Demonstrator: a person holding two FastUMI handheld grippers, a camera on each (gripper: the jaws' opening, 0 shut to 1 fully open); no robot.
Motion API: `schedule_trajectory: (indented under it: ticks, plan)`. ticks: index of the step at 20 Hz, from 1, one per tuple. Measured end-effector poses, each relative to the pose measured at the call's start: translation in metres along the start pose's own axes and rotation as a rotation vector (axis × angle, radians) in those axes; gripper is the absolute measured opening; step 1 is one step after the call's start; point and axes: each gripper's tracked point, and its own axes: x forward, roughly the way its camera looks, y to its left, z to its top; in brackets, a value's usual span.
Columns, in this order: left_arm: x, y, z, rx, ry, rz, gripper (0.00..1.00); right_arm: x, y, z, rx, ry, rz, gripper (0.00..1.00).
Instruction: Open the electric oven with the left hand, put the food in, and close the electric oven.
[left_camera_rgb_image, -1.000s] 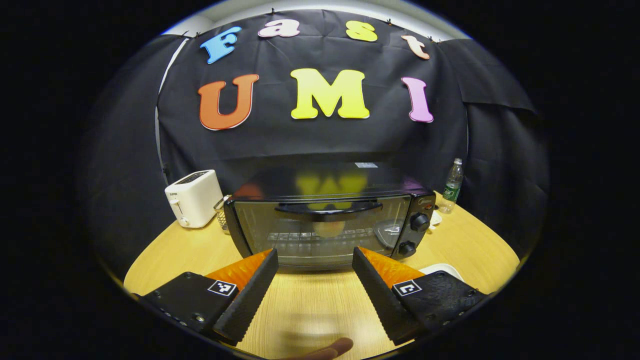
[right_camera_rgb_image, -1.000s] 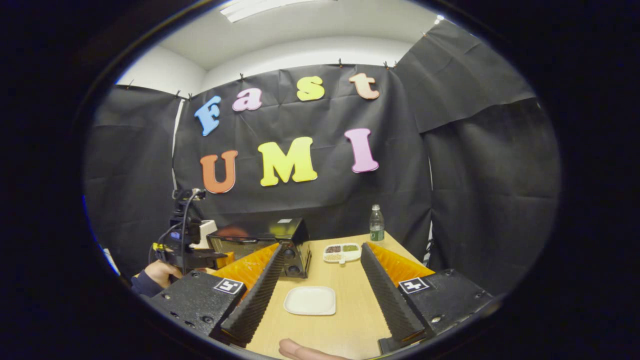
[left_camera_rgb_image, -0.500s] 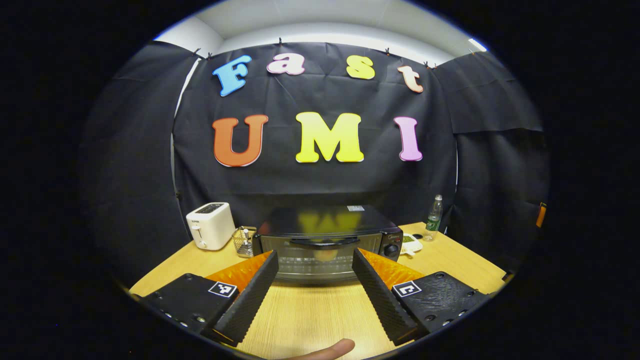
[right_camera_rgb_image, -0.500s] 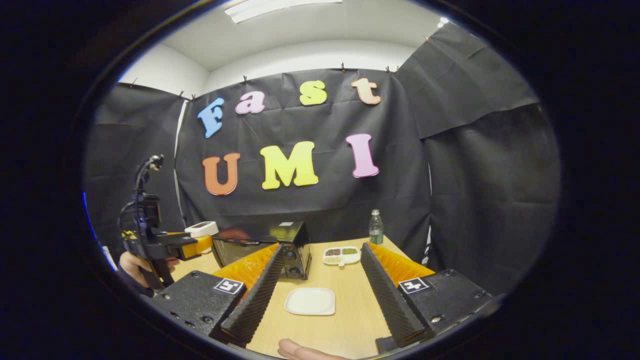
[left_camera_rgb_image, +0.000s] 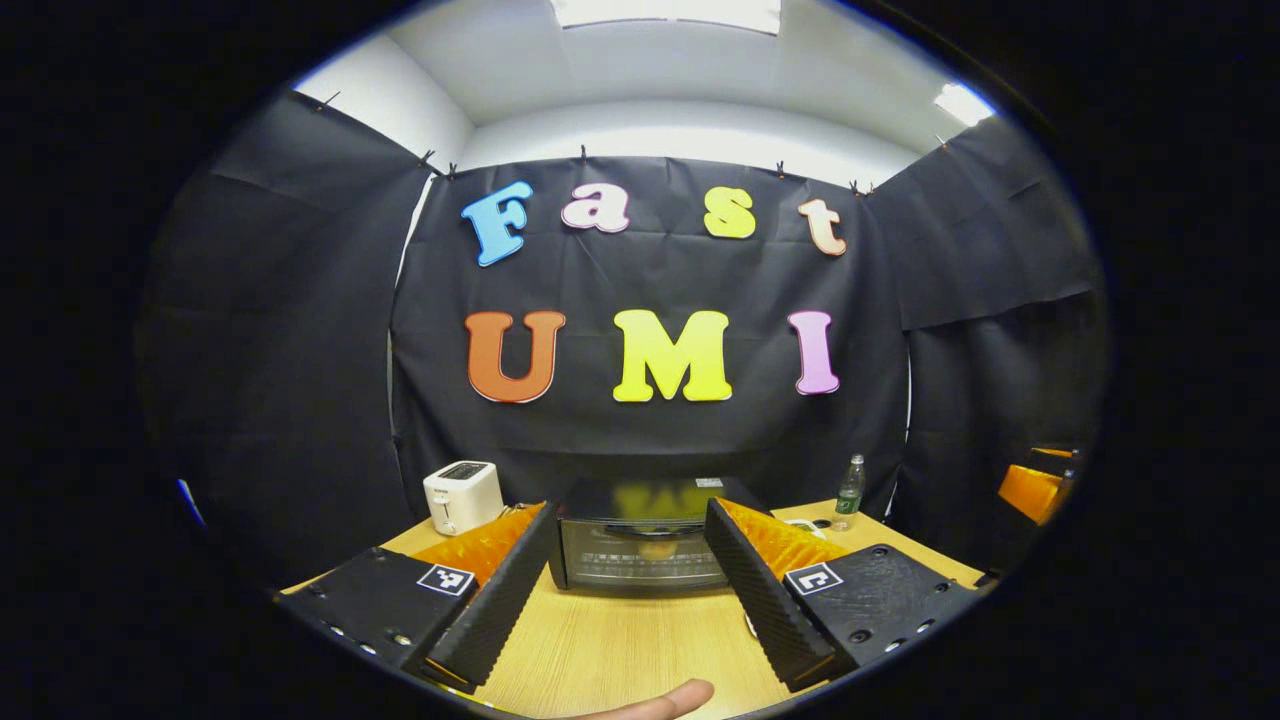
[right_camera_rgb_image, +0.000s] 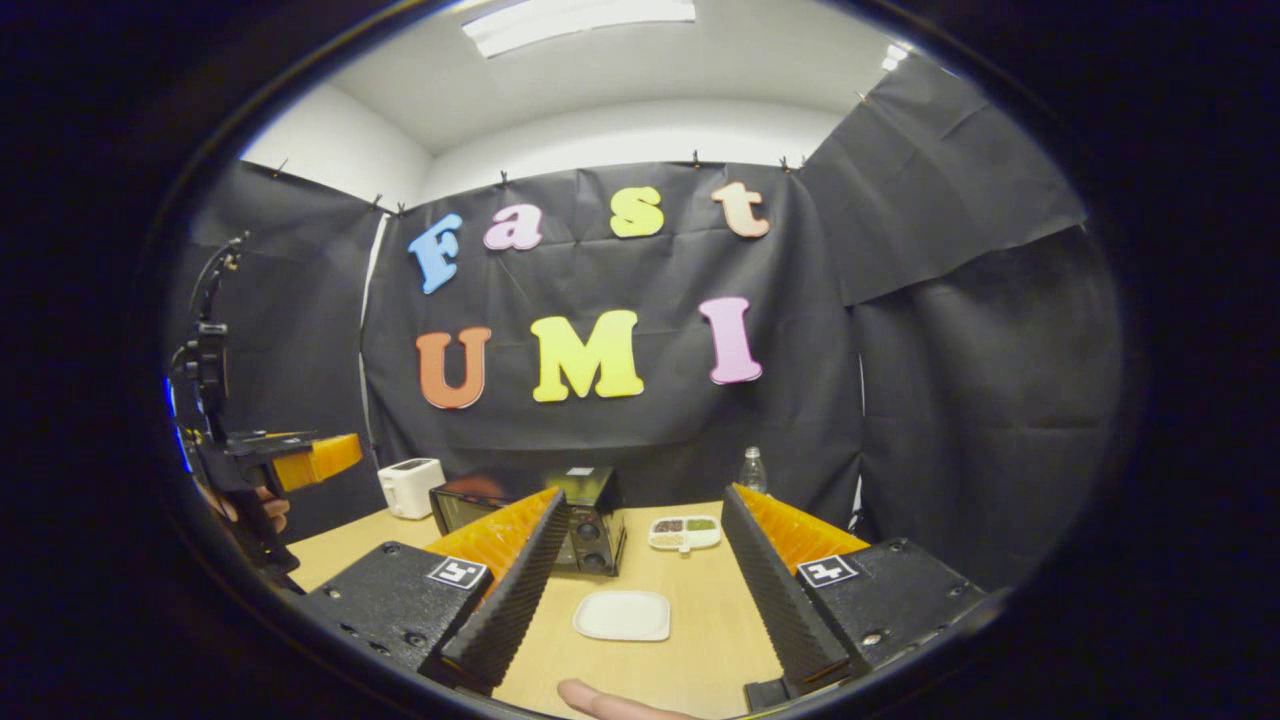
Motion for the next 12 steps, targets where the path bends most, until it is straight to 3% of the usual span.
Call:
schedule_trajectory:
  ticks: [2,3,6,7,8,12]
  plan:
    - [-0.018,-0.004,0.012,-0.002,-0.027,-0.009,0.97,-0.005,0.004,0.000,0.001,0.005,0.007,0.96]
    - [-0.026,-0.006,0.015,0.001,-0.037,-0.009,0.88,-0.007,0.006,-0.001,0.007,0.009,0.011,0.96]
    - [-0.049,-0.017,0.012,0.010,-0.039,-0.027,0.88,-0.014,0.005,0.002,0.007,0.009,0.012,0.96]
    - [-0.055,-0.020,0.011,0.017,-0.040,-0.038,0.96,-0.017,0.004,0.002,0.001,0.007,0.008,0.96]
    - [-0.062,-0.022,0.009,0.026,-0.045,-0.043,0.89,-0.019,0.003,0.002,-0.004,0.005,0.009,0.96]
    - [-0.077,-0.026,-0.006,0.015,-0.037,-0.042,0.89,-0.030,-0.001,0.002,-0.021,0.001,0.019,0.96]
